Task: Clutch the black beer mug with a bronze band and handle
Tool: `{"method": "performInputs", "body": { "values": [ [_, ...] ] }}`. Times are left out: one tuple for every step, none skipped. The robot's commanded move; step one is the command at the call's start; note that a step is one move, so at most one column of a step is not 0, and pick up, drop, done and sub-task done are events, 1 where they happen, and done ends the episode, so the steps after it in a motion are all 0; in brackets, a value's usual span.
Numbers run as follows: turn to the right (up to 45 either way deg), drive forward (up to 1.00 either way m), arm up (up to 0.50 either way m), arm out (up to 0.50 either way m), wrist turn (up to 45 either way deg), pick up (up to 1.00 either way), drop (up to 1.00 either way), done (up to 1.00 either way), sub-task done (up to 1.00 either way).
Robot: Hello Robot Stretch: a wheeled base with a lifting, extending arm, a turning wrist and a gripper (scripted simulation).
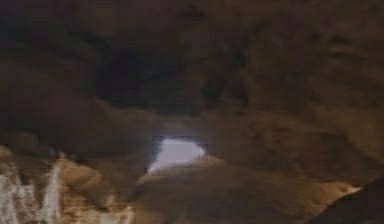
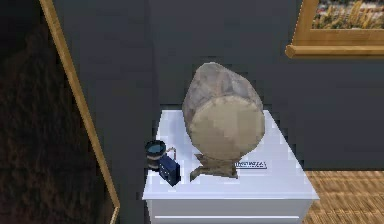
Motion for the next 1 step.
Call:
{"method": "performInputs", "body": {
  "values": [
    [0.0,0.0,0.5,0.0,0.0,0.0,0.0,0.0,0.0]
  ]
}}
